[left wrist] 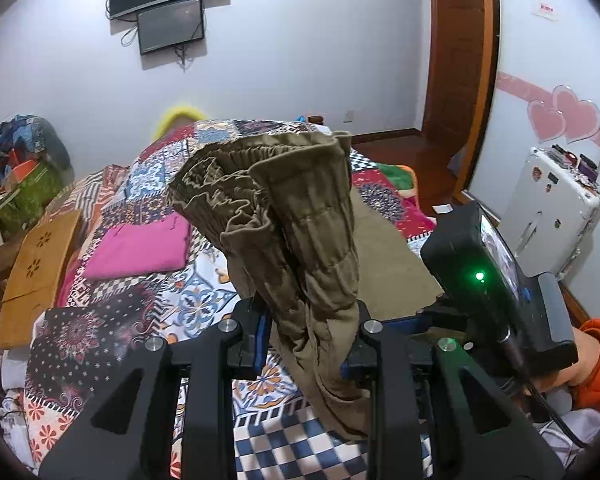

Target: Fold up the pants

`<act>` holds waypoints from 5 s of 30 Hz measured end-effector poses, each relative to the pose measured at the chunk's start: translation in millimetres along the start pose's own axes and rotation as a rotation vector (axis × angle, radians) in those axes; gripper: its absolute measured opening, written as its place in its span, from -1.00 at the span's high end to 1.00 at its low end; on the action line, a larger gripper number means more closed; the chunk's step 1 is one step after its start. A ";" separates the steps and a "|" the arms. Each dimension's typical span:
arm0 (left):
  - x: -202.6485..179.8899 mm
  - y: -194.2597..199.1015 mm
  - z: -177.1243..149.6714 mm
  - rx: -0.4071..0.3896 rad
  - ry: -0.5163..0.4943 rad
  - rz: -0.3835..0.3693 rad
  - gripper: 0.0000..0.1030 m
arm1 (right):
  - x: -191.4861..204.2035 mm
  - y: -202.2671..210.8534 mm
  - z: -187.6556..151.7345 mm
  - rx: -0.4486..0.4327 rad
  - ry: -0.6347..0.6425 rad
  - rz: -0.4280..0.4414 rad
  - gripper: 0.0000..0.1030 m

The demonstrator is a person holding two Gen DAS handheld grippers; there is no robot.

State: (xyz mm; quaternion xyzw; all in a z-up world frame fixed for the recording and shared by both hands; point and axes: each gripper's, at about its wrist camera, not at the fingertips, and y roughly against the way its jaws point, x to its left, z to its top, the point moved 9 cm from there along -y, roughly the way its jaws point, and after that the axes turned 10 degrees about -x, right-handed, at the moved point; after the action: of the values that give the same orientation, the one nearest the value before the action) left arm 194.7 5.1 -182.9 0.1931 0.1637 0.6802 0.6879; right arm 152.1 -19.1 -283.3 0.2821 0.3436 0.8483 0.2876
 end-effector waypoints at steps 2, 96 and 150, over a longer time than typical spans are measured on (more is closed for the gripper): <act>-3.1 -1.1 2.6 0.001 -0.005 -0.010 0.50 | -2.7 8.7 0.1 -0.019 -0.005 0.008 -0.07; 1.8 -174.6 -60.5 0.448 0.165 -0.135 -0.52 | -123.3 79.2 -68.2 -0.140 -0.286 -0.266 -0.25; 99.0 2.0 -130.4 0.337 0.428 -0.005 0.07 | -83.3 46.2 -15.4 -0.141 -0.136 -0.248 -0.44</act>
State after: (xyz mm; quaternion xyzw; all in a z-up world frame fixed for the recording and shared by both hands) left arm 131.4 109.6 -291.9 0.1564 0.4169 0.6670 0.5973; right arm 184.4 -110.1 -281.6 0.2733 0.2954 0.8073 0.4317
